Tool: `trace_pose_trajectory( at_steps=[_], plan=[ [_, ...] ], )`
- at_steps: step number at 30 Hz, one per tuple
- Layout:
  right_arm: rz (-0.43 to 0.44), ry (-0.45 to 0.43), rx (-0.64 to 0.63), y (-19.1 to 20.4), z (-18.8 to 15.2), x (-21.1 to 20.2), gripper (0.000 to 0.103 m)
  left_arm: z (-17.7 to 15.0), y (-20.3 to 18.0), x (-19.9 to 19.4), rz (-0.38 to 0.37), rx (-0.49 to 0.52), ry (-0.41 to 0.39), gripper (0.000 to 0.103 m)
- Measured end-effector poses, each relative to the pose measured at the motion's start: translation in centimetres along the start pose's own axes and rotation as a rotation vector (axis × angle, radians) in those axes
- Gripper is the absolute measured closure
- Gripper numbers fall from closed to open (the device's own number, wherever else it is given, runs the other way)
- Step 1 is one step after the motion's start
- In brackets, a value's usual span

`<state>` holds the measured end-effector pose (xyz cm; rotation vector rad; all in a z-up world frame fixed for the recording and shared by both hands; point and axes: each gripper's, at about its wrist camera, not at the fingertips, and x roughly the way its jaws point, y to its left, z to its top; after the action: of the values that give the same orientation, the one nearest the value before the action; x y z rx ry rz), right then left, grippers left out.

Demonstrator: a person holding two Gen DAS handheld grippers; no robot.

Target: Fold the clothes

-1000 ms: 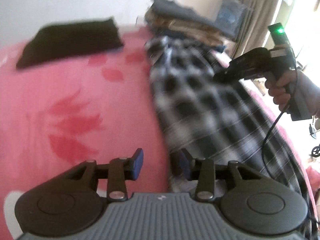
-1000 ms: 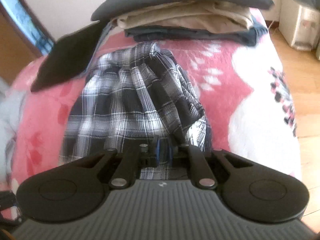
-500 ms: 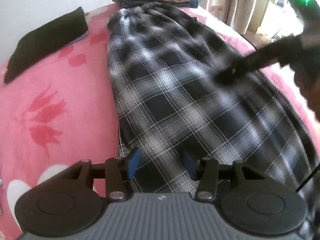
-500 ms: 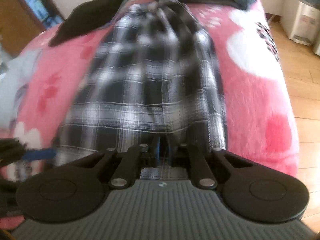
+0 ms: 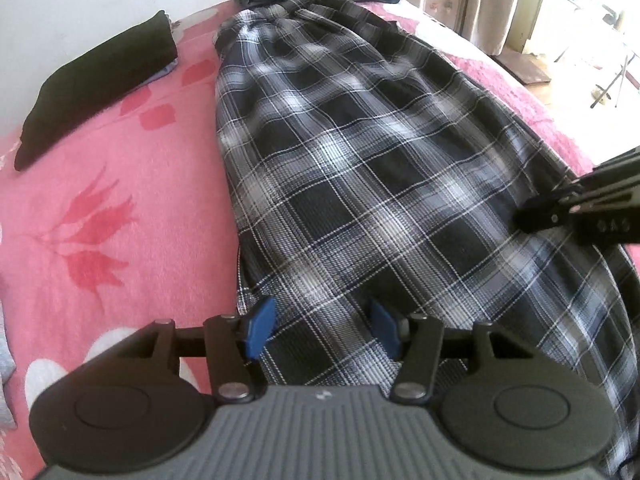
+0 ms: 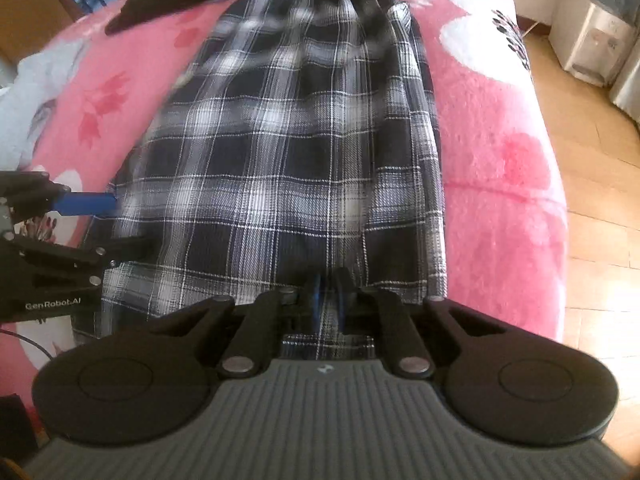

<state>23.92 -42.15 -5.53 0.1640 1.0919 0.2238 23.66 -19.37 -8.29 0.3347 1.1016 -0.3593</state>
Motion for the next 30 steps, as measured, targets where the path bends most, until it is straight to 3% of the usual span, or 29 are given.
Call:
trace_pose_trajectory(
  at_steps=[6, 15, 22, 26, 30],
  plan=[
    [-0.024, 0.046, -0.025, 0.2, -1.8, 0.5, 0.096, 0.4, -0.4, 0.2, 0.015, 0.001, 0.01, 0.046],
    [-0.009, 0.034, -0.017, -0.3, -2.4, 0.5, 0.096, 0.4, -0.5, 0.5, 0.039, 0.003, 0.016, 0.04],
    [0.002, 0.018, -0.024, -0.5, -2.9, 0.6, 0.096, 0.3, 1.2, -0.1, -0.018, -0.058, -0.007, 0.037],
    [0.023, 0.021, -0.036, -0.8, -2.8, 0.5, 0.096, 1.0, 3.1, -2.9, 0.002, -0.033, -0.112, 0.033],
    [0.068, -0.041, -0.088, -1.0, -0.3, -1.2, 0.096, 4.2, 6.9, -4.1, -0.067, -0.129, -0.238, 0.031]
  ],
)
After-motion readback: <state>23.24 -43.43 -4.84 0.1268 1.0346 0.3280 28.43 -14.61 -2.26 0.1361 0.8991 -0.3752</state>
